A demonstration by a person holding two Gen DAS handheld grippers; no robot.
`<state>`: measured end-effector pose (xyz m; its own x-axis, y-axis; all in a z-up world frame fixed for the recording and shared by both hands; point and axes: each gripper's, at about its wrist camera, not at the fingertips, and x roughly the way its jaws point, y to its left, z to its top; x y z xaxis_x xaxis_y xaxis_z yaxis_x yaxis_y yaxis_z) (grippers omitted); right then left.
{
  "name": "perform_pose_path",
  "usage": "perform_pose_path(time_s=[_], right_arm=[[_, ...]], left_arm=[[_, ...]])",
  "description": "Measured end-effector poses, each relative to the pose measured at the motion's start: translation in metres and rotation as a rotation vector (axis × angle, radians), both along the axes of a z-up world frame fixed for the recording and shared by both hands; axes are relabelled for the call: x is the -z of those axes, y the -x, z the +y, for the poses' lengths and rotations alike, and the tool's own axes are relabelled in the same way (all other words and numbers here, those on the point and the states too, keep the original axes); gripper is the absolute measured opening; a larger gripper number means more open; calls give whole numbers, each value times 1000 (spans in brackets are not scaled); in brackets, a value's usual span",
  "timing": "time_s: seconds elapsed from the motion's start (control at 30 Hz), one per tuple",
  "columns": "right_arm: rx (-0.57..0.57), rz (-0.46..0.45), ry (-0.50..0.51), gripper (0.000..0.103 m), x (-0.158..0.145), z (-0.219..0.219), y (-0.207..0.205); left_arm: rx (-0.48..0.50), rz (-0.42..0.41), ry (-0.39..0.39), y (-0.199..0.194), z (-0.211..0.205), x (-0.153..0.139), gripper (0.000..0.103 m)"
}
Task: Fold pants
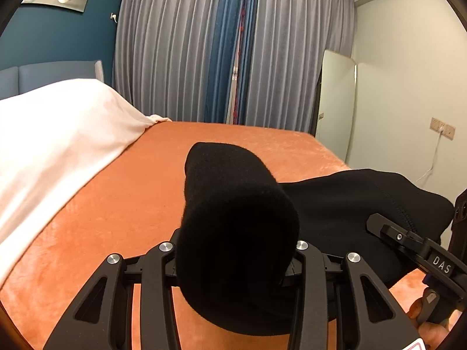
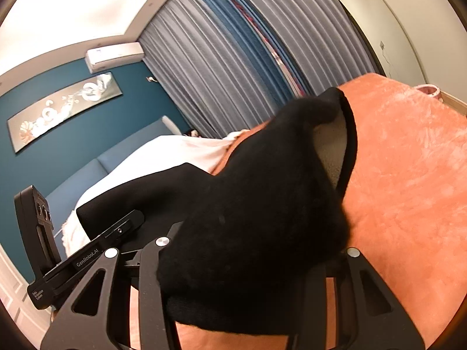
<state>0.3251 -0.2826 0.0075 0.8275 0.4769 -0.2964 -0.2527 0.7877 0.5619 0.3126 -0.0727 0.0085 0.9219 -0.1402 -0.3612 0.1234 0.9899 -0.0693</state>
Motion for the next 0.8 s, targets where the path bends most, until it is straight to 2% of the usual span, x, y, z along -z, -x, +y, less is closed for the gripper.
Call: perform_pose_path(time_s=[0.17, 0.33, 0.37, 0.4, 0.43, 0.5, 0.53, 0.6, 0.7, 0.8], right_arm=[[11, 83, 17, 40, 55, -2, -35], [9, 238, 17, 42, 120, -8, -48], [12, 272, 8, 48, 133, -10, -47], [14, 333, -14, 60, 146, -14, -47], [10, 375, -48, 63, 154, -19, -51], [-6, 383, -138, 62, 158, -34, -44], [0, 396, -140, 62, 158, -39, -36], [27, 401, -124, 63, 153, -45, -12], [108, 418, -90, 72, 139, -58, 49], [184, 422, 24, 73, 122, -60, 120]], left_arm=[[-11, 62, -15, -33, 0, 50, 37], [-14, 221, 17, -58, 8, 113, 41], [-19, 252, 14, -59, 10, 126, 46], [-35, 263, -1, -56, 13, 137, 49], [-41, 272, -14, -53, 14, 144, 56], [-47, 333, -22, -48, 20, 163, 68], [-61, 344, 2, -45, 28, 169, 80], [-115, 361, 65, -32, 48, 165, 88], [-121, 370, 46, 0, 62, 159, 88], [-167, 310, -44, 63, 75, 145, 87]])
